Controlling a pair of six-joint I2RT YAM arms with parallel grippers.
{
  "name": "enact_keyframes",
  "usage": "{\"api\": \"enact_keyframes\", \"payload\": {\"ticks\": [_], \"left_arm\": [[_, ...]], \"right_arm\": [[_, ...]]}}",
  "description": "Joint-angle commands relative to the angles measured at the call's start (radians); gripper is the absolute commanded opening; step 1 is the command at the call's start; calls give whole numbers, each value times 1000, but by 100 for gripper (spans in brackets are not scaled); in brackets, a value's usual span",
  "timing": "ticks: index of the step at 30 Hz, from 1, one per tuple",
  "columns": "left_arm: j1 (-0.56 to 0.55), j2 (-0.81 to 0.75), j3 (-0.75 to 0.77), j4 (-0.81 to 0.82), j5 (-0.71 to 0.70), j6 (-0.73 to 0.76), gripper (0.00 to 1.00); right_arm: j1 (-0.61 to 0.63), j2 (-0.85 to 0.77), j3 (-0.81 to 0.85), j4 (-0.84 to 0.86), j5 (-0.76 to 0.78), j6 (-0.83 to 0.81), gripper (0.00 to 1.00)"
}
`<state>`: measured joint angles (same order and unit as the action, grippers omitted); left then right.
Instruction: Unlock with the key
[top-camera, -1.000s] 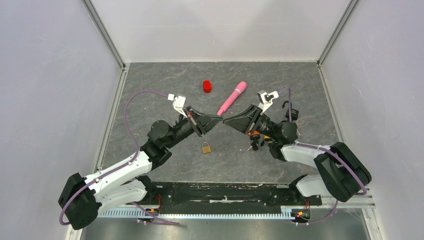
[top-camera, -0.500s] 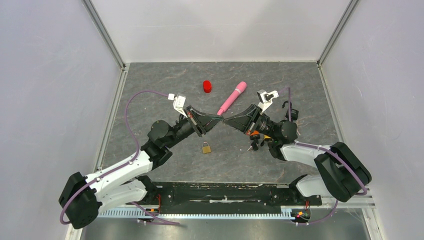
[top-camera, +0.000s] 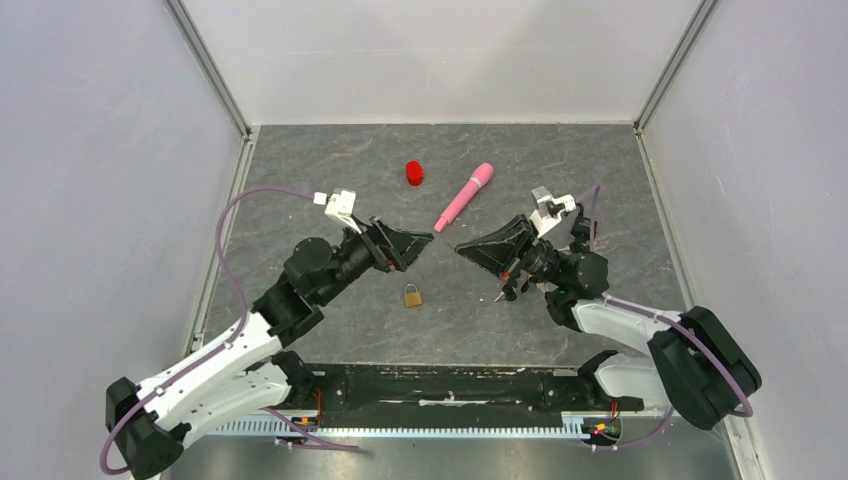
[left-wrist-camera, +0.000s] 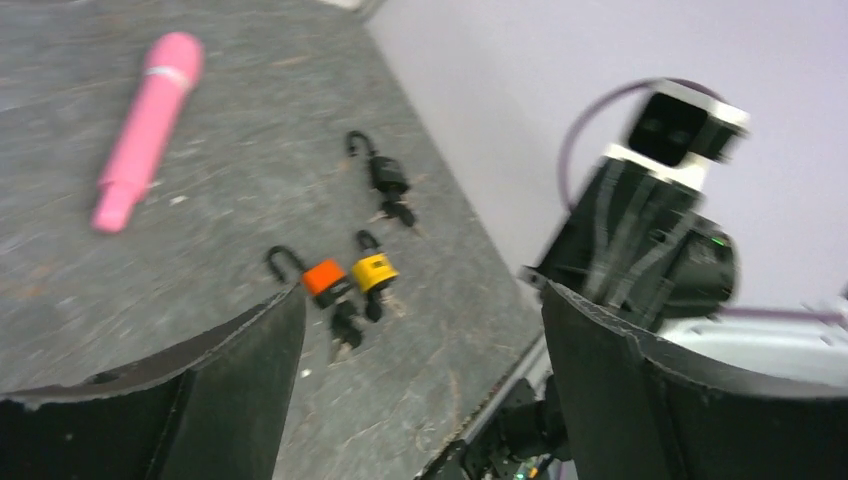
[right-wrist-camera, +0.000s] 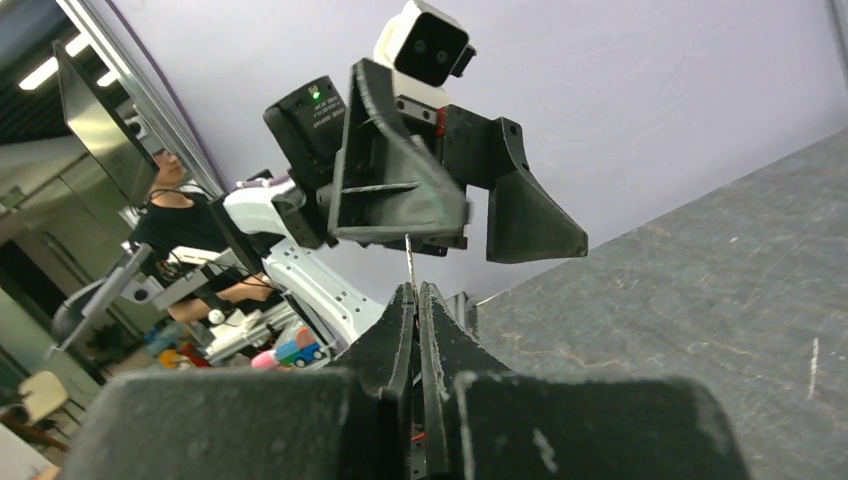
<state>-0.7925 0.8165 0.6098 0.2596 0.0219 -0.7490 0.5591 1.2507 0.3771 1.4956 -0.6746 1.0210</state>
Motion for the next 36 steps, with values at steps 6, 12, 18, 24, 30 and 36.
{"api": "enact_keyframes", "payload": {"ticks": [6,12,18,24,30,36], "left_arm": [[4,20,236,-765,-306,-7,96],[3,153,289,-926,-299,-151,95],[3,319,314,-977,-249,-233,93],[1,492,347,-977,-251,-286,87],[-8,673,425,-984,-252,-312,82],[-9,816,485,-1002,-249,-361,73]], "right_arm": [[-3,-167,-80,-303,94,-278,0],[-5,-286,-140,-558,229,-358,0],[-5,-315,-145,-747,269,-334,0],[-2,-331,-200,-727,276,-311,0],[-2,-355,-205,-798,304,-355,0],[-2,-381,-220,-819,316,-377,0]]}}
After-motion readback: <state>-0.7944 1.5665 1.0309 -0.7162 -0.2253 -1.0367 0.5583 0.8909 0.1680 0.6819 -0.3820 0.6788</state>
